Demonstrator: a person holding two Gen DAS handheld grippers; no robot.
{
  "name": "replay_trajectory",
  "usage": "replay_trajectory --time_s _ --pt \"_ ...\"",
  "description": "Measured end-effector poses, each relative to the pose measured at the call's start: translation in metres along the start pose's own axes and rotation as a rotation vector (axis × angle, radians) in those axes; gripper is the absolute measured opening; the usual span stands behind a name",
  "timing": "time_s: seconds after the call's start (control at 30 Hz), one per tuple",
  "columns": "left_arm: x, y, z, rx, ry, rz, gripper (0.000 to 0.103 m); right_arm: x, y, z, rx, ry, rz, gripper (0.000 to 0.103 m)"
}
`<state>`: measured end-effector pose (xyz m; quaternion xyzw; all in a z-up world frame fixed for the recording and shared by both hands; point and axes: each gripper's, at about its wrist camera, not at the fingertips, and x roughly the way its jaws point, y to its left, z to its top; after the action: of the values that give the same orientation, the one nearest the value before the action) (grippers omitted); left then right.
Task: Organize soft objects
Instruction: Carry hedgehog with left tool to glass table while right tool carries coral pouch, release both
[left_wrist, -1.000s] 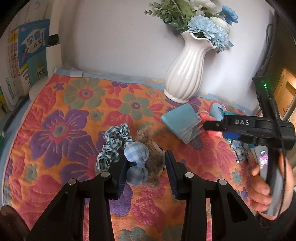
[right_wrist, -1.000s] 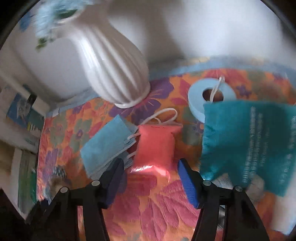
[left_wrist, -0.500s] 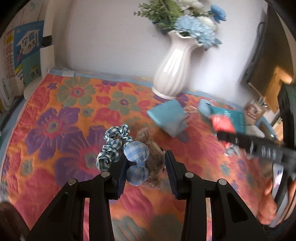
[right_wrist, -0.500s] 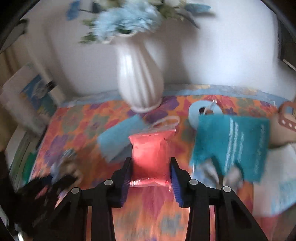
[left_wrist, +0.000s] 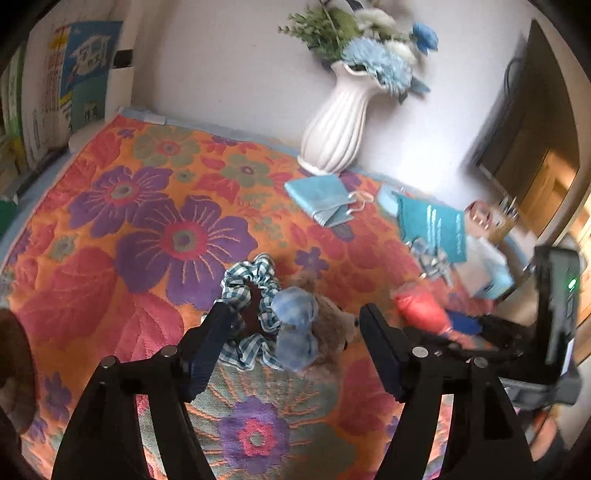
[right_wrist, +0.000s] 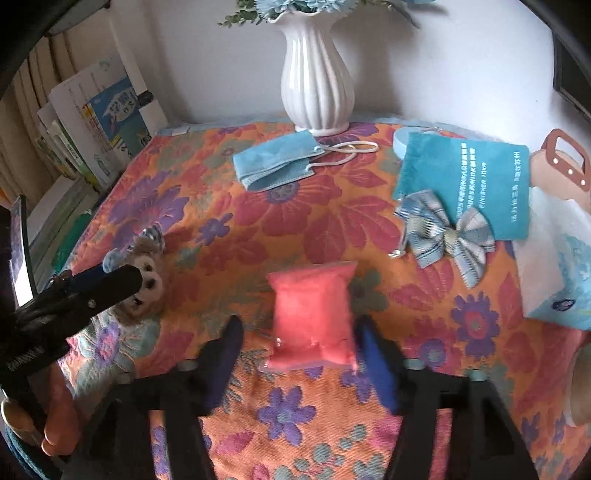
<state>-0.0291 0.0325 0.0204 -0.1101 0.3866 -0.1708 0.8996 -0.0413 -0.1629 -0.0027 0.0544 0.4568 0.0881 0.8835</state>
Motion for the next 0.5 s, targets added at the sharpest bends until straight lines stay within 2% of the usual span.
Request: replay_trajectory --time_s 0.1,0.17,0.23,0.27,0.3,0.4,0.5 --pt "0.002 0.002 0.001 -0.014 0.009 -0.004 0.070 0.002 0.006 0.000 -0.024 -0.010 -0.046 0.064" --pt "0.006 -0.003 0.001 0.011 0.033 0.001 0.070 0.002 0.004 0.001 -0.012 -0.014 -0.075 0.063" --pt "0.009 -0.009 0.000 0.043 0.041 0.025 0.066 0.000 0.000 0.001 0.001 -0.027 -0.076 0.040" --pt "0.011 -0.014 -0.001 0.070 0.048 0.042 0.047 -0.002 -0.001 0.001 0.004 -0.032 -0.069 0.039" --pt "0.012 -0.020 -0.002 0.099 0.057 0.050 0.038 -0.005 -0.001 0.000 0.005 -0.042 -0.064 0.039" --pt "0.012 -0.033 -0.006 0.171 0.054 0.081 0.036 -0.024 -0.003 -0.006 0.012 -0.099 -0.041 0.039" --pt "0.001 -0.045 -0.009 0.200 0.040 0.022 0.036 -0.041 -0.010 -0.023 0.041 -0.105 -0.029 0.039"
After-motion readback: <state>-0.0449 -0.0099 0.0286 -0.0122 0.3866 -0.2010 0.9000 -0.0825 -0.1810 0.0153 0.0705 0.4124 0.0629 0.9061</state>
